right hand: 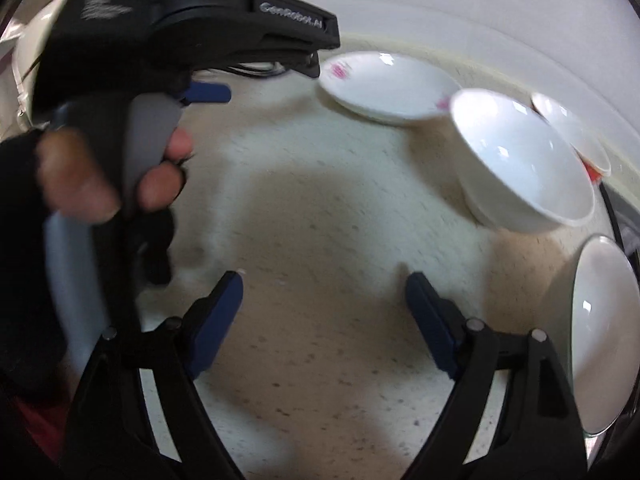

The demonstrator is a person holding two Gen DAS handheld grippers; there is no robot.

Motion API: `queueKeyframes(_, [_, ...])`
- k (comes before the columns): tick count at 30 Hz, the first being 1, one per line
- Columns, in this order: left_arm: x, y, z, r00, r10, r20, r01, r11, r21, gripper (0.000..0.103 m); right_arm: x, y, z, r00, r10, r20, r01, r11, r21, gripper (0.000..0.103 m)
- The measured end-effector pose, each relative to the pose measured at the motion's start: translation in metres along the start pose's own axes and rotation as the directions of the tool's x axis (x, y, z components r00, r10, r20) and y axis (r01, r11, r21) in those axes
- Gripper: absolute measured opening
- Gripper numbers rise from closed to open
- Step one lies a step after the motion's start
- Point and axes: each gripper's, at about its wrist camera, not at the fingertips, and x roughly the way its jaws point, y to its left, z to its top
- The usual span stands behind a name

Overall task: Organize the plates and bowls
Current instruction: 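Grasp the rim of the pink-flower deep plate with the left tool, then lift and carry the held plate toward the rice cooker with the left tool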

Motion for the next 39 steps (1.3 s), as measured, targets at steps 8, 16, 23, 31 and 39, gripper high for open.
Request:
queueKeyframes(8, [0.039,-0.022,0.012,1.000,0.010,0.002,-0.010,0.999,0.033,0.042,-0.003,-0.002,-0.003,1.000,-0.021,-0.010,0.021,1.000,0.009,0.085])
queueKeyframes(16, [0.030,-0.026,0.000,1.000,0.021,0.008,-0.021,0.997,0.068,0.017,-0.003,-0.002,0.001,1.000,-0.013,-0.008,0.013,1.000,0.013,0.085])
queueKeyframes(23, [-0.001,-0.003,-0.022,0.999,0.038,0.001,-0.038,0.998,0.053,0.018,-0.004,-0.002,0.002,1.000,0.003,-0.002,-0.002,1.000,0.021,0.085])
queueKeyframes(31, [-0.036,0.031,-0.047,0.998,0.061,-0.011,-0.060,0.997,0.044,0.018,-0.009,-0.004,0.003,1.000,0.019,0.014,-0.020,0.999,0.034,0.085])
queueKeyframes(39, [-0.073,0.057,-0.074,0.996,0.082,-0.023,-0.081,0.996,0.045,0.020,-0.020,-0.008,0.005,0.994,0.071,0.084,-0.077,0.995,0.069,0.084])
